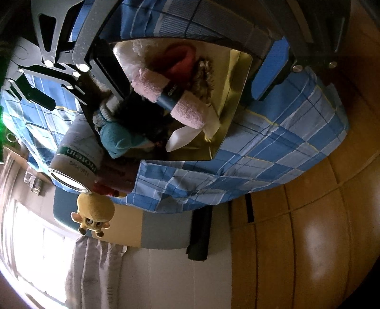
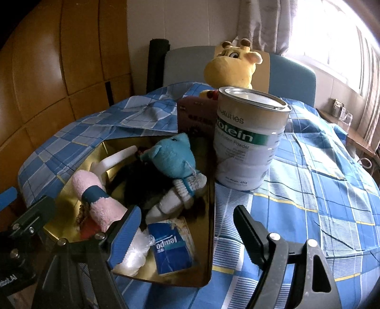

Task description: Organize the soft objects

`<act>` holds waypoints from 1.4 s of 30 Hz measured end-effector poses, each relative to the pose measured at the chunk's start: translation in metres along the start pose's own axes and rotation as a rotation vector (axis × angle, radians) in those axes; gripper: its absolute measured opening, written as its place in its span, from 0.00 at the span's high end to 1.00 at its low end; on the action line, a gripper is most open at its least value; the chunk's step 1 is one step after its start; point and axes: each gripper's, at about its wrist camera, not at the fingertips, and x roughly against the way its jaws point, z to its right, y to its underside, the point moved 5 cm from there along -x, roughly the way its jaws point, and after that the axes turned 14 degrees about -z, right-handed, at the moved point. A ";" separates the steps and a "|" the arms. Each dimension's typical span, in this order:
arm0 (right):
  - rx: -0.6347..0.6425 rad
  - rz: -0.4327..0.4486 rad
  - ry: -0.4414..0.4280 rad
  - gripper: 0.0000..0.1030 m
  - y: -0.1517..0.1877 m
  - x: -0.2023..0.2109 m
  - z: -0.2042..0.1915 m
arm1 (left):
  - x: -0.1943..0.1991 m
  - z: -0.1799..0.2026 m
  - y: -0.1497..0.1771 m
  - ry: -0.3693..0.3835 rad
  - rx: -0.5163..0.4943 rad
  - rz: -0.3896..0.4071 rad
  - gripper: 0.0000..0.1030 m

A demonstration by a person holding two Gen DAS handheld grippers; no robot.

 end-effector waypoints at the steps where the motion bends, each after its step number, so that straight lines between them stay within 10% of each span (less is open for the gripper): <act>1: 0.000 0.000 0.000 0.21 0.000 0.000 0.000 | 0.000 0.000 0.000 0.001 0.002 -0.001 0.00; 42: 0.005 -0.010 -0.007 0.21 0.000 -0.003 -0.002 | -0.004 -0.006 0.002 0.000 0.022 -0.009 0.00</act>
